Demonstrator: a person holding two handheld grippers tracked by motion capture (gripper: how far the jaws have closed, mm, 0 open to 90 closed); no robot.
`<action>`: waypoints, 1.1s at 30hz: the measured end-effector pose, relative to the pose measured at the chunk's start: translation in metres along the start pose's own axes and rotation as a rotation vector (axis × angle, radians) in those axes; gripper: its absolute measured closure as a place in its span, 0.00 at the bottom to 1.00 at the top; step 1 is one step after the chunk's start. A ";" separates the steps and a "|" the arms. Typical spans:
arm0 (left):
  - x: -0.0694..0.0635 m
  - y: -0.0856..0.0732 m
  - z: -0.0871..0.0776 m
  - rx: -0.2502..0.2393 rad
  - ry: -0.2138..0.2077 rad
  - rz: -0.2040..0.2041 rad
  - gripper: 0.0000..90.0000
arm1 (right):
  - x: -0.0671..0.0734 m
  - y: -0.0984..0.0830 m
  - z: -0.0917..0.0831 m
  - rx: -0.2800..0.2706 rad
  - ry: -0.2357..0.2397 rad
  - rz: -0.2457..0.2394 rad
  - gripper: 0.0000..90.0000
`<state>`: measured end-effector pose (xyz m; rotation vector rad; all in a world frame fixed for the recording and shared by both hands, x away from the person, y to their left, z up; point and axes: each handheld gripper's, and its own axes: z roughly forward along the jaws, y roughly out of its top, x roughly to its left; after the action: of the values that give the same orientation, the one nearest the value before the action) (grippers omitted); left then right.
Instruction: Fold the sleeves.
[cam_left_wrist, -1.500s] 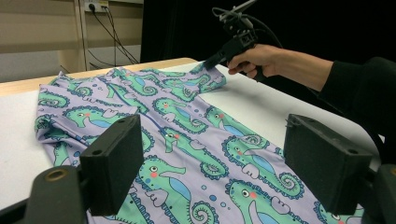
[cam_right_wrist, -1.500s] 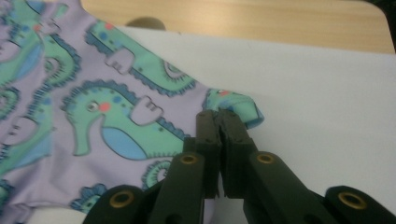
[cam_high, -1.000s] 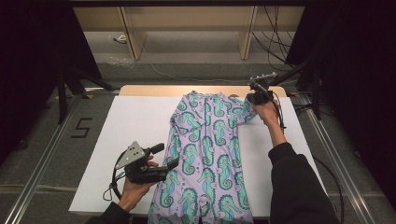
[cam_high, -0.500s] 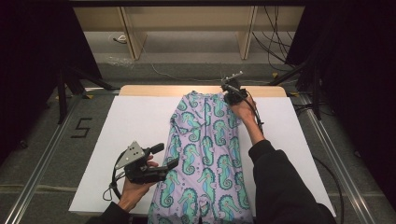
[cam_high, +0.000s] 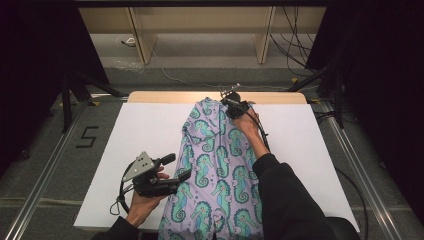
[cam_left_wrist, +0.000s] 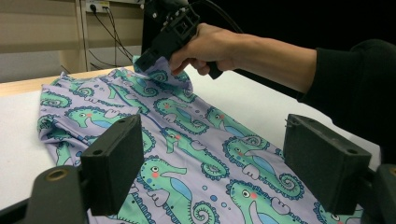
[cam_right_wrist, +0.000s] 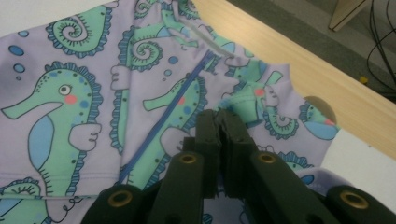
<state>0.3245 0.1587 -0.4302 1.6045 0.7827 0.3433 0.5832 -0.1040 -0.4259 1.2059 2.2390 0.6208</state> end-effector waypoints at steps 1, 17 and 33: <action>0.000 0.000 0.000 0.000 0.000 0.000 0.22 | 0.002 -0.001 0.001 0.004 0.004 0.003 0.97; 0.001 0.000 0.000 0.000 0.008 -0.005 0.22 | -0.004 -0.005 -0.022 -0.057 0.099 0.026 0.61; 0.011 0.003 0.001 -0.004 0.051 -0.042 0.22 | -0.065 -0.039 -0.034 -0.114 0.152 0.207 0.40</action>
<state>0.3334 0.1651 -0.4297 1.5788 0.8533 0.3569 0.5680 -0.1841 -0.4097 1.3834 2.1818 0.9368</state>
